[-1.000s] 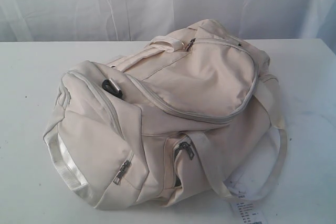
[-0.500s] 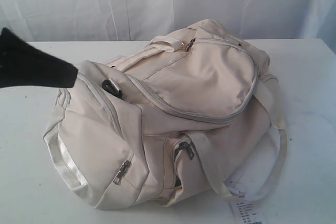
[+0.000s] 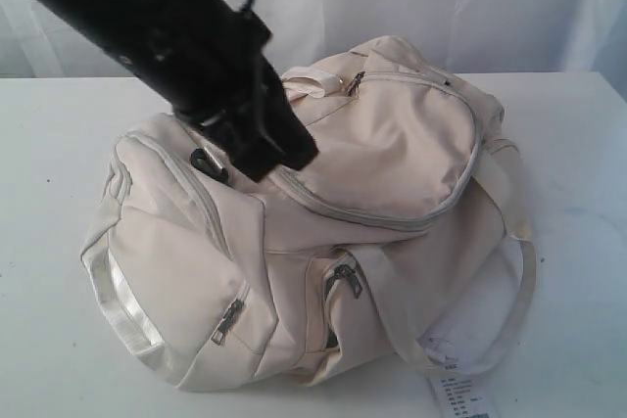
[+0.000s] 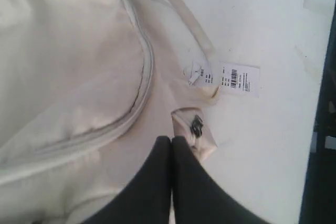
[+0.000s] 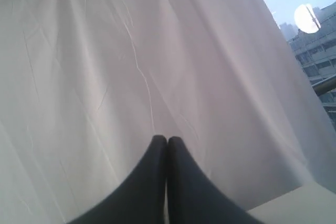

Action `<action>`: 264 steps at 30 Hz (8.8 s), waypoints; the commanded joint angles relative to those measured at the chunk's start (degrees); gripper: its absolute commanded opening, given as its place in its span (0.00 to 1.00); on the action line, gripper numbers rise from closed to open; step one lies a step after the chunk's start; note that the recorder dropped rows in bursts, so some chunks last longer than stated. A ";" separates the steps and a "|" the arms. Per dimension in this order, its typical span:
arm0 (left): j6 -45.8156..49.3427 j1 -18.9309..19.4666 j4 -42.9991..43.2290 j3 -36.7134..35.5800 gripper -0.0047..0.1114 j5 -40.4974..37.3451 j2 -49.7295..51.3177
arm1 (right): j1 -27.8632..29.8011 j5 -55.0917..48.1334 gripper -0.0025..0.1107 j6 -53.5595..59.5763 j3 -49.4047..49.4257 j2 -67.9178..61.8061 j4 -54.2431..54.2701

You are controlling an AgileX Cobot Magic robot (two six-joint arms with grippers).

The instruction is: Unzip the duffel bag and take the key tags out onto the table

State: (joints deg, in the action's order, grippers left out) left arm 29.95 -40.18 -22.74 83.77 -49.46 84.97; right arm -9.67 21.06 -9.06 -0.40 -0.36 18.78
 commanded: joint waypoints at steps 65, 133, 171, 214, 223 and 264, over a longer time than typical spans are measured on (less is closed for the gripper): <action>-20.60 18.09 30.77 -23.02 0.04 7.33 -22.20 | -23.64 -72.26 0.02 21.65 -103.89 -112.55 -11.67; 18.49 37.36 -26.14 -23.02 0.04 -4.24 -14.26 | -24.58 -72.80 0.02 6.73 -109.57 -117.37 -36.83; 18.38 37.36 -26.71 -23.02 0.04 -4.11 -14.26 | -24.58 -78.45 0.02 9.06 -83.38 -92.90 -37.08; 22.85 37.08 -26.50 -23.11 0.04 -4.22 -14.26 | -24.58 -72.72 0.02 7.92 -51.46 -68.80 -23.08; 22.85 37.08 -26.50 -23.11 0.04 -4.22 -14.26 | -24.58 -70.67 0.02 11.87 -48.49 -68.80 -16.76; 22.74 37.08 -26.83 -23.11 0.04 -4.32 -14.26 | -34.79 -58.84 0.02 37.08 -40.84 -70.58 24.58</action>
State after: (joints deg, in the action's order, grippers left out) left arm 52.72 -3.03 -48.09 61.21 -52.60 71.31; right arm -41.92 -38.63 27.17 -41.54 -70.34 40.18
